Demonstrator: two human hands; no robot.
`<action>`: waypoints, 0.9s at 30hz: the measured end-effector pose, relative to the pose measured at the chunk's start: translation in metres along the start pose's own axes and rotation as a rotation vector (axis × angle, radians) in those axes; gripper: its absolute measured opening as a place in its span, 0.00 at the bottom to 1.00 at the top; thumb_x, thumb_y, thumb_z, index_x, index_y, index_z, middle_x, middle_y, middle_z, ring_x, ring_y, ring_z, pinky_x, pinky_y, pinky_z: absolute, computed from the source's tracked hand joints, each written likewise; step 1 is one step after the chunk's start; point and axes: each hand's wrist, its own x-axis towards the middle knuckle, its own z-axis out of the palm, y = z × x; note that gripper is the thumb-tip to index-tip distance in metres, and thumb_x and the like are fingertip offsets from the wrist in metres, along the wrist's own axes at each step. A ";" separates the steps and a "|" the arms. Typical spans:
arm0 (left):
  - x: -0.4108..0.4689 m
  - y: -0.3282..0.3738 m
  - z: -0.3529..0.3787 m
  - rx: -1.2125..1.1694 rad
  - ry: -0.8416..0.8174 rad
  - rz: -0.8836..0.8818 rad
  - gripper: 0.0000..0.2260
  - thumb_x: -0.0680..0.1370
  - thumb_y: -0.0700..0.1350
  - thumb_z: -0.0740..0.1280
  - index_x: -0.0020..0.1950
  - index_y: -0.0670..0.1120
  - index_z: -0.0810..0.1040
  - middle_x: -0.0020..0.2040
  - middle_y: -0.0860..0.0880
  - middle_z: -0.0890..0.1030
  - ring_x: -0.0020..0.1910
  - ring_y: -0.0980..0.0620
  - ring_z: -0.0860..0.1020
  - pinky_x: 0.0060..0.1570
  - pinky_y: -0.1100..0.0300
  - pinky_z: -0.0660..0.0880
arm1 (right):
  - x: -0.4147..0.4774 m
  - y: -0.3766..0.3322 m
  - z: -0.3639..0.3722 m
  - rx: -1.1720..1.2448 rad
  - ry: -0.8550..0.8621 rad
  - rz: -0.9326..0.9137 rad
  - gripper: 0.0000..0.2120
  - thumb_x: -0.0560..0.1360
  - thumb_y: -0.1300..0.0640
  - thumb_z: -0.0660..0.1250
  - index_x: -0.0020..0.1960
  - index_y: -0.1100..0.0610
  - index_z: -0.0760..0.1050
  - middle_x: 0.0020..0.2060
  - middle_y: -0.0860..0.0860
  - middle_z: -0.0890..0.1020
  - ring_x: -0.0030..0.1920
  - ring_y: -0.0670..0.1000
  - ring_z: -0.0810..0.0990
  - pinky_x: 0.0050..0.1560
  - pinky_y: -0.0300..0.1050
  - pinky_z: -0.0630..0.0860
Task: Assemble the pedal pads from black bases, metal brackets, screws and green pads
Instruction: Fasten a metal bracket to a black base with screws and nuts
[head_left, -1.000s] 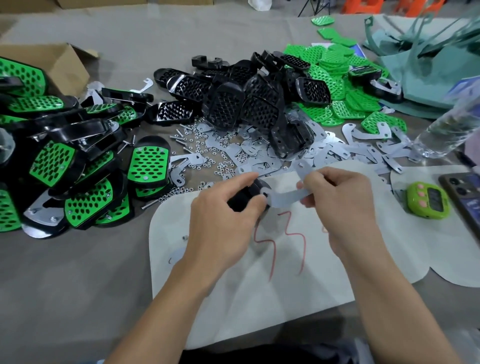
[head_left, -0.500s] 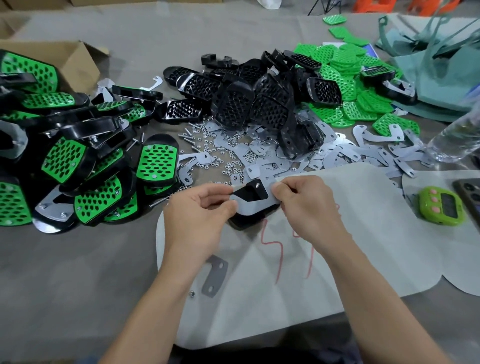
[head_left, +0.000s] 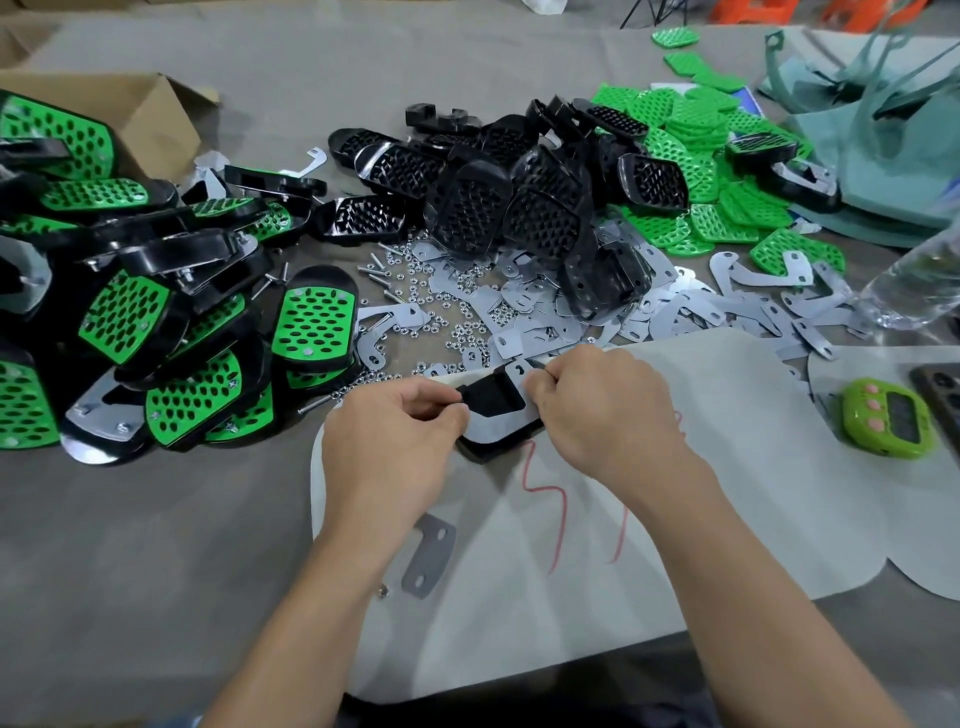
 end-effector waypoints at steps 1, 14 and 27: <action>0.000 0.001 -0.001 0.031 0.000 0.013 0.07 0.69 0.50 0.77 0.36 0.62 0.84 0.32 0.69 0.81 0.36 0.67 0.80 0.40 0.64 0.76 | 0.002 0.001 -0.001 -0.037 -0.008 -0.016 0.19 0.79 0.45 0.55 0.37 0.57 0.71 0.33 0.53 0.76 0.38 0.61 0.75 0.37 0.48 0.66; 0.000 0.001 -0.006 0.134 -0.061 0.113 0.09 0.72 0.52 0.73 0.41 0.69 0.82 0.33 0.68 0.81 0.39 0.65 0.79 0.36 0.64 0.73 | 0.022 0.010 -0.004 0.104 -0.212 0.015 0.23 0.75 0.42 0.63 0.30 0.57 0.69 0.29 0.54 0.76 0.38 0.60 0.78 0.35 0.47 0.69; 0.002 -0.007 -0.007 0.088 -0.131 0.178 0.12 0.71 0.51 0.75 0.41 0.71 0.81 0.33 0.67 0.82 0.38 0.65 0.81 0.35 0.68 0.74 | 0.010 0.009 -0.004 -0.046 -0.238 -0.117 0.27 0.83 0.47 0.60 0.29 0.23 0.67 0.34 0.53 0.71 0.38 0.60 0.73 0.39 0.50 0.75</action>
